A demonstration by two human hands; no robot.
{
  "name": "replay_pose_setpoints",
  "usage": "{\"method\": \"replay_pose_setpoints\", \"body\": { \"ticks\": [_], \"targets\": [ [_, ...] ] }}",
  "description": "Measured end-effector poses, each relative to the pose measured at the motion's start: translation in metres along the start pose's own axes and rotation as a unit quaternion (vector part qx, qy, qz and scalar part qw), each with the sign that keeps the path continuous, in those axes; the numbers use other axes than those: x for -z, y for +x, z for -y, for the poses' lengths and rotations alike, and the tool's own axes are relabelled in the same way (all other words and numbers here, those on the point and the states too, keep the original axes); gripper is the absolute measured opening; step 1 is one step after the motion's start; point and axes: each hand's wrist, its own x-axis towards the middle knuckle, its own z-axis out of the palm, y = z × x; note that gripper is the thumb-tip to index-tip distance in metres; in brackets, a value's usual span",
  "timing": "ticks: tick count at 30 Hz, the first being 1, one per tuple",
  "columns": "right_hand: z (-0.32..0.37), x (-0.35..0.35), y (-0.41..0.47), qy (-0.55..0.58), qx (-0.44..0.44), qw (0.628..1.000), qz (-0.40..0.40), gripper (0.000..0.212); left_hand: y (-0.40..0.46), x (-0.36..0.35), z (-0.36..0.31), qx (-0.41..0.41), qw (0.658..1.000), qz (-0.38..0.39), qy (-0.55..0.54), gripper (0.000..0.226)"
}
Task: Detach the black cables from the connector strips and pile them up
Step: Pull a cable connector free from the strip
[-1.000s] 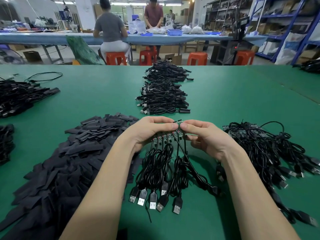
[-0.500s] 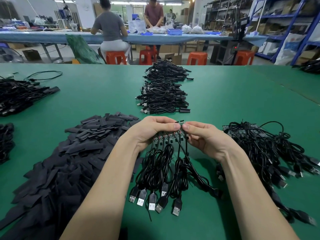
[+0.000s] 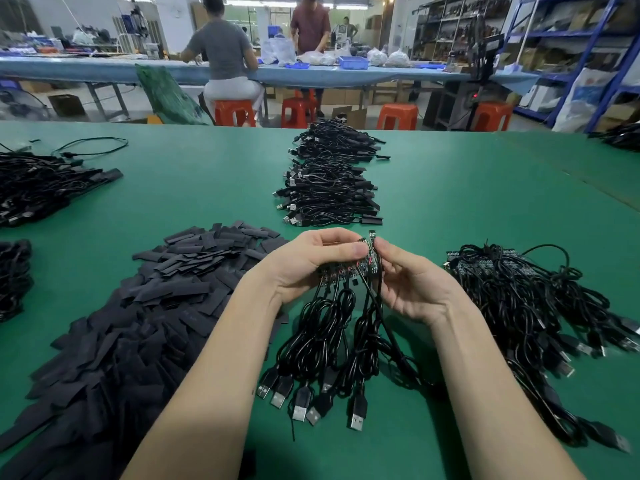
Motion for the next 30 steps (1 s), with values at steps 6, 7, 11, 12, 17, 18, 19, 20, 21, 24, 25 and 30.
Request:
{"method": "replay_pose_setpoints", "body": {
  "ticks": [6, 7, 11, 12, 17, 18, 19, 20, 21, 24, 25, 30],
  "targets": [
    [0.024, 0.01, -0.01, -0.134, 0.076, 0.98, -0.127, 0.02, 0.008, 0.003, 0.008, -0.023, 0.986, -0.101, 0.132, 0.014],
    [0.025, 0.01, -0.009, -0.134, 0.1, 0.973, -0.16, 0.024, 0.007, 0.005, 0.007, -0.019, 0.989, -0.086, 0.12, 0.014],
    [0.027, 0.004, -0.006, -0.103, 0.177, 0.95, -0.236, 0.026, 0.002, 0.012, 0.0, -0.018, 0.997, -0.019, 0.078, 0.013],
    [0.026, 0.002, -0.005, -0.098, 0.187, 0.949, -0.233, 0.024, 0.003, 0.013, 0.0, -0.018, 0.994, -0.029, 0.1, 0.014],
    [0.029, -0.012, -0.01, -0.152, 0.191, 0.946, -0.213, 0.02, 0.011, 0.014, 0.013, -0.009, 0.892, -0.124, 0.435, 0.02],
    [0.031, -0.014, -0.012, -0.186, 0.194, 0.936, -0.227, 0.016, 0.011, 0.012, 0.014, -0.009, 0.85, -0.137, 0.508, 0.025],
    [0.034, -0.017, -0.015, -0.215, 0.203, 0.924, -0.243, 0.013, 0.011, 0.009, 0.014, -0.011, 0.812, -0.147, 0.565, 0.031],
    [0.036, -0.02, -0.019, -0.233, 0.219, 0.912, -0.256, 0.011, 0.012, 0.005, 0.013, -0.022, 0.78, -0.156, 0.606, 0.036],
    [0.04, -0.025, -0.024, -0.241, 0.242, 0.902, -0.263, 0.01, 0.013, 0.001, 0.013, -0.046, 0.759, -0.166, 0.628, 0.04],
    [0.052, -0.043, -0.039, -0.256, 0.318, 0.876, -0.257, 0.01, 0.018, -0.014, 0.015, -0.14, 0.777, -0.198, 0.581, 0.034],
    [0.057, -0.049, -0.044, -0.258, 0.336, 0.871, -0.248, 0.01, 0.02, -0.02, 0.015, -0.162, 0.812, -0.2, 0.525, 0.031],
    [0.064, -0.062, -0.047, -0.107, 0.291, 0.936, -0.166, 0.019, 0.025, -0.039, -0.002, -0.161, 0.958, -0.09, 0.22, 0.023]
  ]
}}
